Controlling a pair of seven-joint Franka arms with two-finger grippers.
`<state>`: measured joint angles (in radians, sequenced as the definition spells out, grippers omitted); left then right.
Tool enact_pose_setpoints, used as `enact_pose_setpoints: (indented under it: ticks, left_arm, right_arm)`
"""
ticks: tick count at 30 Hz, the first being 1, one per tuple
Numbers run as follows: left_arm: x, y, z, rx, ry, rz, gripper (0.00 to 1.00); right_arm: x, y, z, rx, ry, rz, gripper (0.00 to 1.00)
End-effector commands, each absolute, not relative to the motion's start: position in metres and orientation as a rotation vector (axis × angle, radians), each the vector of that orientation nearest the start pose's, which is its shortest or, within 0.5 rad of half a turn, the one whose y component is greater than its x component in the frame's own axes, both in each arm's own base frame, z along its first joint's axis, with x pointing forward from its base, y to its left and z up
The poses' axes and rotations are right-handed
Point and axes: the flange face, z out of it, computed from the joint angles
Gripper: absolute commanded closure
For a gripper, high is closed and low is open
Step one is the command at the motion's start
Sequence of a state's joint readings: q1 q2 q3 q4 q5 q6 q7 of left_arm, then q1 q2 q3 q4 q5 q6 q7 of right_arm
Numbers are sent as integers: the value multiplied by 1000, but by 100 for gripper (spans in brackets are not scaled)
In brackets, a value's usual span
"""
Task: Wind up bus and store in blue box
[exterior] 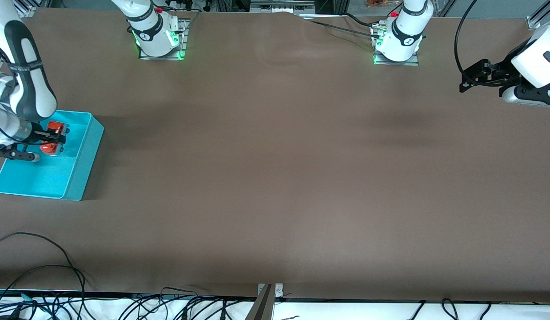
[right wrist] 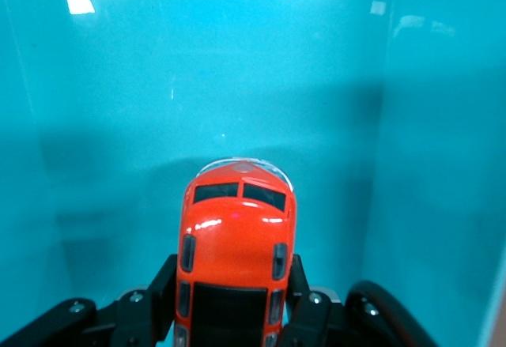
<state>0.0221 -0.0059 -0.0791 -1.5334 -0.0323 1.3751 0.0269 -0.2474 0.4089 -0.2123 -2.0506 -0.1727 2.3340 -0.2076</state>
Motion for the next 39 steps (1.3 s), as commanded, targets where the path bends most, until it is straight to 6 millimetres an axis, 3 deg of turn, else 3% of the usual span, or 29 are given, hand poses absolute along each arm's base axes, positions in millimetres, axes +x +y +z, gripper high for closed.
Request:
enact_pose_setpoints:
  ticks: [1,7,11,21,23,26,29,30,39]
  left_arm:
    - [522,-32,633,-3174,121,243,0]
    - [522,-31,632,-3174,121,248,0]
    - [522,-31,632,-3174,119,250,0]
    - [522,-31,632,-3176,119,250,0]
    - [521,-31,632,-3175,117,253,0]
    - [521,-31,632,-3175,119,250,0]
    - [522,-31,631,-3175,122,253,0]
    - [522,-31,631,-3175,122,253,0]
    - [522,-31,632,-3176,119,250,0]
  right_arm:
    - [528,-264,226,-3303,112,321,100]
    - [518,-278,206,-3357,25,418,100]
    - [512,-291,195,-3374,16,407,100]
    - [505,-300,153,-3367,51,358,100]
    - [505,-301,150,-3369,116,347,90]
    - [506,-298,150,-3370,211,333,49]
    - [510,-293,155,-3372,218,320,19]
    - [513,-288,159,-3370,206,307,0]
    - [523,-266,217,-3352,196,385,0]
